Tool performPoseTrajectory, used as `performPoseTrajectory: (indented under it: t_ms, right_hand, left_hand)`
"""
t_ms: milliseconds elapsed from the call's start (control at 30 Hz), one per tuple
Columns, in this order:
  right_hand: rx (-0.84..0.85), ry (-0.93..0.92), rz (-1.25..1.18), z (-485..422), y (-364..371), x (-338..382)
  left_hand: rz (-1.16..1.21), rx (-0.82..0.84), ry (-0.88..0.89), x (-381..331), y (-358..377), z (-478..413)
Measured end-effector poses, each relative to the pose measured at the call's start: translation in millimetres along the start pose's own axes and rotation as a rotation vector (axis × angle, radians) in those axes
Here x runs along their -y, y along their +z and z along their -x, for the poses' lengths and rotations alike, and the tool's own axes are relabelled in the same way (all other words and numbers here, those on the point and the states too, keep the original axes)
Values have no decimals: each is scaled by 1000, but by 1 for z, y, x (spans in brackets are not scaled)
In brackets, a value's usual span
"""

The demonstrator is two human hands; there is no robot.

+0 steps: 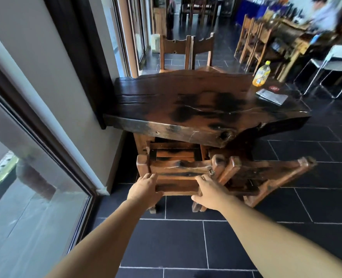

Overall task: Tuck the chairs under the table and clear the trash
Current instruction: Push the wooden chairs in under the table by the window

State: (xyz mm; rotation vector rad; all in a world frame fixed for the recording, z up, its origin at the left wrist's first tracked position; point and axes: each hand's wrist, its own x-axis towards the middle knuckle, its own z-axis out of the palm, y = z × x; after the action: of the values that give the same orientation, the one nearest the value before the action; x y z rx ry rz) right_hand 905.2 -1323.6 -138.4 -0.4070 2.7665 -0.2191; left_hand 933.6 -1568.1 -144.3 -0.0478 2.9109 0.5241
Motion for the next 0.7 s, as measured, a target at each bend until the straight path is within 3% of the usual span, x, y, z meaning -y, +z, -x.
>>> performPoseTrajectory:
  t_ms: [300, 400, 700]
  right_hand:
    - [10, 40, -28, 76, -3, 38]
    - [-8, 36, -52, 89, -1, 44]
    - [-74, 63, -106, 113, -3, 31]
  left_hand:
    - [-94, 72, 73, 3, -12, 80]
    - [-192, 74, 132, 7, -20, 89]
    - [-165, 53, 160, -7, -21, 92]
